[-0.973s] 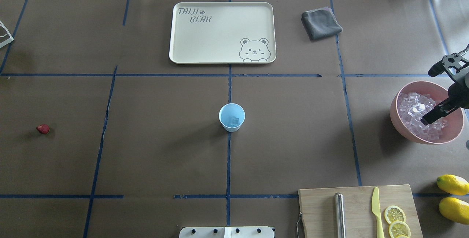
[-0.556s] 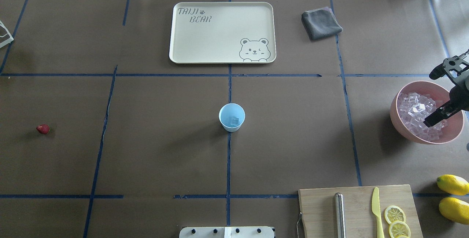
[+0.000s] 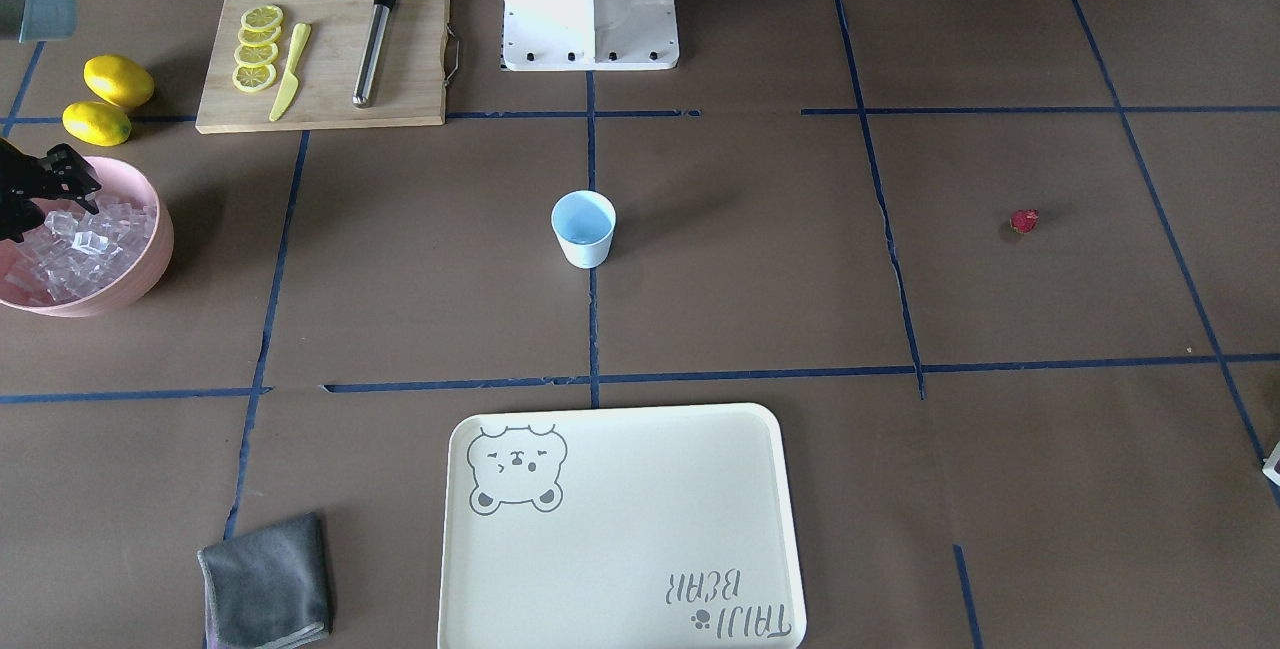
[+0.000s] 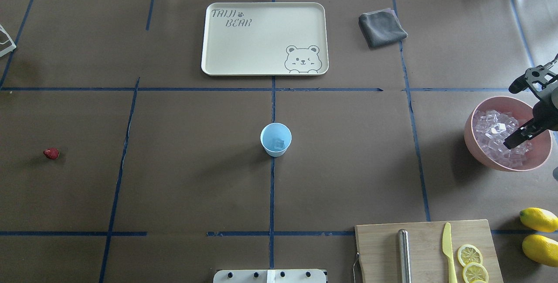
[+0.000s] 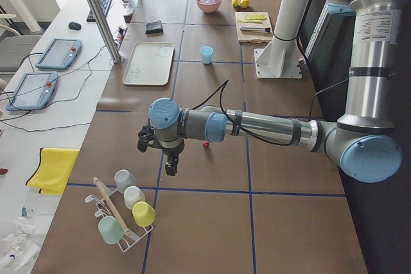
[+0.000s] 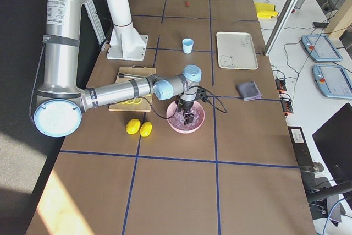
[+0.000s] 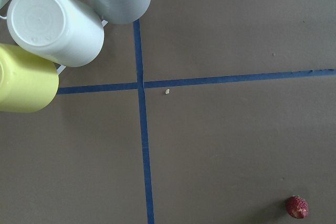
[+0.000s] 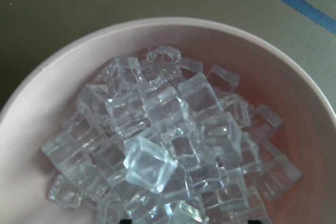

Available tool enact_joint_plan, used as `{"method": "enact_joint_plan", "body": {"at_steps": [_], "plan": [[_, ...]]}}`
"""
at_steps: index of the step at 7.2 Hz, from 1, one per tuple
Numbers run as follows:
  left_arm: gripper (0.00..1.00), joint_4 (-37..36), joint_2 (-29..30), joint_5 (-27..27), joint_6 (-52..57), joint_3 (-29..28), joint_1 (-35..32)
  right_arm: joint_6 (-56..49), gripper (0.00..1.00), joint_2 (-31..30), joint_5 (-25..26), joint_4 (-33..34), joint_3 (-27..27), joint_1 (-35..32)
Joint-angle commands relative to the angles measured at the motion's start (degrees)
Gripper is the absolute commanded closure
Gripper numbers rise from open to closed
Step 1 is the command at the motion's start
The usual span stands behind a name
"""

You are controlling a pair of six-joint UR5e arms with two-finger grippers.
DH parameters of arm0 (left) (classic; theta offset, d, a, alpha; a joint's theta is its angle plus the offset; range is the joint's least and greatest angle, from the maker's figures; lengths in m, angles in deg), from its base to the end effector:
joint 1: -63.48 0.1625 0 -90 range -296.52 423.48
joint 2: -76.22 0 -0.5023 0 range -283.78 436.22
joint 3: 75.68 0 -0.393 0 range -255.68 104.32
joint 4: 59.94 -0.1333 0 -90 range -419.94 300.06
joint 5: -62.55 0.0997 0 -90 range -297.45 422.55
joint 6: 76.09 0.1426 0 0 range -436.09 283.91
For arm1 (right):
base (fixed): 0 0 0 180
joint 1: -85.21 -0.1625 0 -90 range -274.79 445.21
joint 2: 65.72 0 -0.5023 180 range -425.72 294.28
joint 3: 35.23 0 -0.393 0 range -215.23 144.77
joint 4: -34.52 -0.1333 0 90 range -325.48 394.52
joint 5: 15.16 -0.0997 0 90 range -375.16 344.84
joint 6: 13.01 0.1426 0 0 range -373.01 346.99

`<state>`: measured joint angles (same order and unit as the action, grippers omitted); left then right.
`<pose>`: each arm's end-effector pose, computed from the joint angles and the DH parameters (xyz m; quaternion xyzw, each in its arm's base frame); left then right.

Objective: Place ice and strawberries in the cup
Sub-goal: 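Lower the right gripper into the bowl and grasp another ice cube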

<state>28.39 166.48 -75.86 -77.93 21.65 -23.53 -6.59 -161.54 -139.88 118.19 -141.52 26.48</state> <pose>-0.0005 -0.5015 0.6968 0.0298 0.4111 0.0303 0.9106 -0.1968 -0.4243 0.6742 0.0366 -0.3244 -0.2457 0.9127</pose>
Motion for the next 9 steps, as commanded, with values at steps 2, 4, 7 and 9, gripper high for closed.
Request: {"method": "enact_joint_plan", "body": {"at_steps": [2, 4, 7, 9], "plan": [[0.0, 0.0, 0.0, 0.07, 0.0, 0.05, 0.0, 0.0, 0.39, 0.2, 0.0, 0.0, 0.03, 0.02], [0.0, 0.0, 0.0, 0.07, 0.0, -0.04, 0.0, 0.0, 0.46, 0.2, 0.0, -0.09, 0.03, 0.02], [0.0, -0.09, 0.0, -0.02, 0.0, 0.05, 0.0, -0.53, 0.76, 0.12, 0.0, -0.09, 0.03, -0.07], [0.0, -0.09, 0.0, -0.02, 0.0, 0.05, 0.0, -0.79, 0.94, -0.23, -0.08, -0.09, -0.58, -0.15]]}}
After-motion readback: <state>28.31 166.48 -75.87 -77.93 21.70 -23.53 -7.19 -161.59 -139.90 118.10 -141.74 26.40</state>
